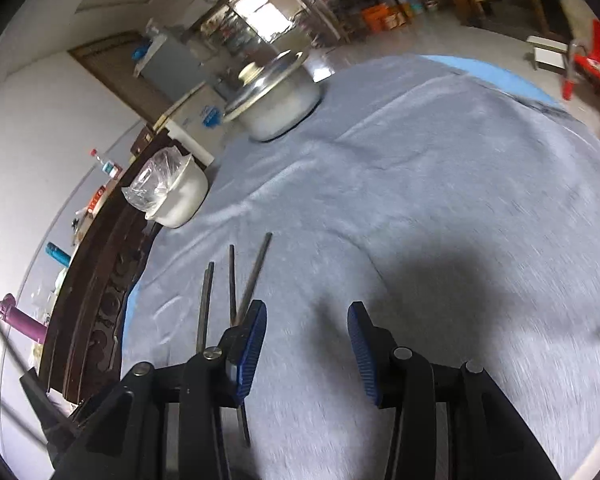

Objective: Organize utensils
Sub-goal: 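Grasp a chopstick with the right tool while the left tool grasps another chopstick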

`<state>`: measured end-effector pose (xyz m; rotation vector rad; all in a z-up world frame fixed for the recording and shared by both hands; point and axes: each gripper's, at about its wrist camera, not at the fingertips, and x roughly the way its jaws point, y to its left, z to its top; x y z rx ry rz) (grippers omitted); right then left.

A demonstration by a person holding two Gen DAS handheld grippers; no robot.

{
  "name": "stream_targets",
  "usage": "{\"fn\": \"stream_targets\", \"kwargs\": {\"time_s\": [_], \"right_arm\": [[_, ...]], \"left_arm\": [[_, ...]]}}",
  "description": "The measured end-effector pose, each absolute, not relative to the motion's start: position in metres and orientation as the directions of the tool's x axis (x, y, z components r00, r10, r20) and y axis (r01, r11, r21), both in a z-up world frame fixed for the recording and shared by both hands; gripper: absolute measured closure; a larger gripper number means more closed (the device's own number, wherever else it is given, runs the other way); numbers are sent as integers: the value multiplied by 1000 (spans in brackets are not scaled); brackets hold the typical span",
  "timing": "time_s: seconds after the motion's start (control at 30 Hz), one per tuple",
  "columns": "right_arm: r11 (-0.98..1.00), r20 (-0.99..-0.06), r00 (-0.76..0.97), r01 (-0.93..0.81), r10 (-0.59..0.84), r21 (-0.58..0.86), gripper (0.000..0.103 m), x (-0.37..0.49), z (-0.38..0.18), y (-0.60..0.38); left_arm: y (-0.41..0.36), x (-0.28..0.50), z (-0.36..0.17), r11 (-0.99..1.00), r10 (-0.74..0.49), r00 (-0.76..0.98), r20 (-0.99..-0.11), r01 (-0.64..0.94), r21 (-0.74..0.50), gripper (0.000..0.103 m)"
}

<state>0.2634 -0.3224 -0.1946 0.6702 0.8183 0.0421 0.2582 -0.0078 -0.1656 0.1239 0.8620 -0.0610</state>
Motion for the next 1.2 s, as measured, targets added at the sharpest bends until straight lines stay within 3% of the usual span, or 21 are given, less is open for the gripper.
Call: {"fn": "stream_targets", "kwargs": {"time_s": [0.2, 0.43, 0.67, 1.03, 1.1, 1.13, 1.2], "right_arm": [[787, -672, 608, 122, 422, 605, 60, 327, -196, -304], [839, -732, 483, -10, 480, 544, 62, 399, -192, -251], [919, -829, 423, -19, 365, 395, 77, 447, -203, -212], [925, -893, 361, 160, 269, 343, 77, 453, -213, -253], [936, -911, 338, 173, 237, 308, 77, 456, -216, -249], [939, -917, 325, 173, 230, 297, 77, 457, -218, -247], [943, -930, 297, 184, 218, 279, 77, 462, -224, -239]], "left_arm": [[-13, 283, -167, 988, -47, 609, -792, 145, 52, 37], [-16, 295, -163, 984, -76, 599, -797, 175, 38, 37], [-6, 308, -165, 984, -95, 570, -816, 177, 9, 37], [-17, 363, -165, 959, -247, 501, -829, 250, -134, 37], [-22, 376, -165, 952, -275, 479, -834, 259, -166, 46], [-25, 381, -165, 950, -280, 468, -838, 263, -170, 56], [-29, 394, -164, 940, -309, 427, -850, 272, -205, 60]]}}
